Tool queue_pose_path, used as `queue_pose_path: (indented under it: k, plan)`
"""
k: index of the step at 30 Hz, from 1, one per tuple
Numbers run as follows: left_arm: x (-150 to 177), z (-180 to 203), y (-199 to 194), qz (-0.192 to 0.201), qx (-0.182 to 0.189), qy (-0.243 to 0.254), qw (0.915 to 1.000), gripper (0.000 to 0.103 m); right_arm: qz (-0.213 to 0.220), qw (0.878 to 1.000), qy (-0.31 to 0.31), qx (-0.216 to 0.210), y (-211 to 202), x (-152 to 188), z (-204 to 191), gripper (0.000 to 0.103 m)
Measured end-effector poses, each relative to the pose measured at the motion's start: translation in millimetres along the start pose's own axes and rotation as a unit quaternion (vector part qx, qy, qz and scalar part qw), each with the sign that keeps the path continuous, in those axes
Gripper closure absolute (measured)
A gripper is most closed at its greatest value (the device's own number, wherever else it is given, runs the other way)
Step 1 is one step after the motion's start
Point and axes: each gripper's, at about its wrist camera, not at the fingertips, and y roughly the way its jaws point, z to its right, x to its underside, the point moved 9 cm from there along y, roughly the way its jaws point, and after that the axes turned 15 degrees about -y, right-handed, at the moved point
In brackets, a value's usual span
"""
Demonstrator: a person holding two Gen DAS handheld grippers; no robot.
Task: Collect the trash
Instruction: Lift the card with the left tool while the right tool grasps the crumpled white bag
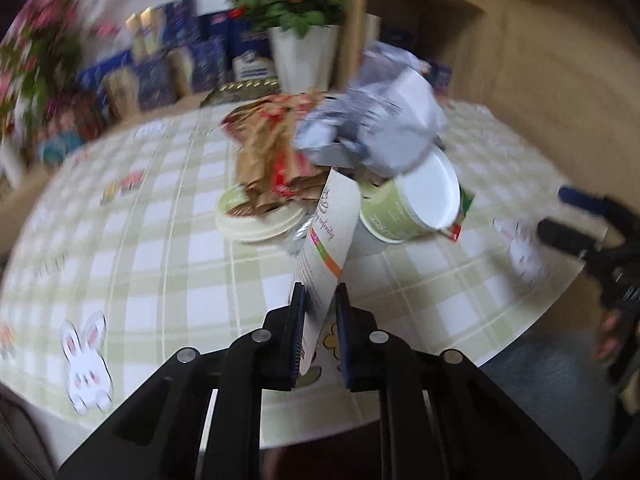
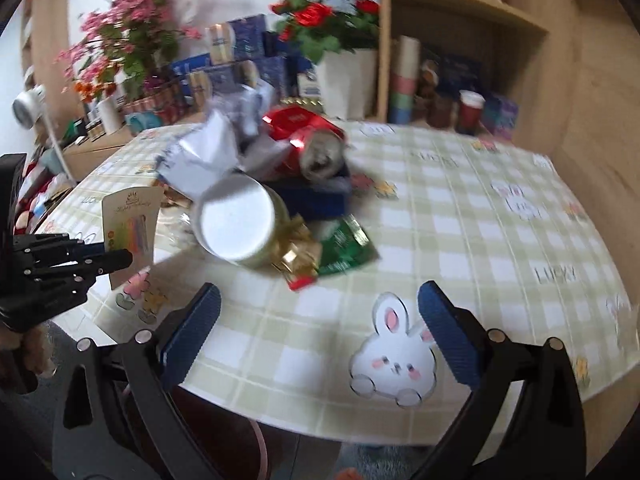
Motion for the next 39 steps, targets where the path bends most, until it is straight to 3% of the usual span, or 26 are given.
queue_pose_path:
  k: [3,7,13,19,25,27,33,36,39]
  plan:
    - [-2,-22,-5,-0.008,0.018,-0.069,0.9974,0.089,0.016,0.998,-0.061,0.023,7,-21,-14,0.006]
    - [1,-41,-10,-0.004,0.010,-0.102,0.9947,0.089,0.035,0.991,-0.128,0.028,26,-52,-36,0.006]
    - [-6,-56,-22,0.018,0.009,-0.114,0.9932,0.090,0.038,0.977,-0.204,0.045,58,-85,-65,0.006]
    - [-8,-62,-31,0.026,0.024,-0.117,0.9925,0.090,0.027,0.947,-0.296,0.122,89,-105,-80,0.006]
    - [-6,-71,-35,0.029,0.032,-0.130,0.9906,0.090,0.012,0.961,-0.260,0.091,102,-112,-76,0.008]
    - [-6,-73,-36,0.032,0.035,-0.132,0.9902,0.090,0.014,0.967,-0.246,0.069,99,-110,-77,0.026]
    - [-7,-72,-42,0.040,0.044,-0.130,0.9898,0.090,0.067,0.987,-0.144,-0.001,66,-120,-71,0.030]
    - [-10,-69,-47,0.046,0.049,-0.126,0.9897,0.090,0.096,0.989,-0.105,-0.033,46,-126,-70,0.030]
    - [-13,-66,-55,0.052,0.054,-0.127,0.9891,0.090,0.111,0.989,-0.090,-0.040,30,-130,-71,0.030]
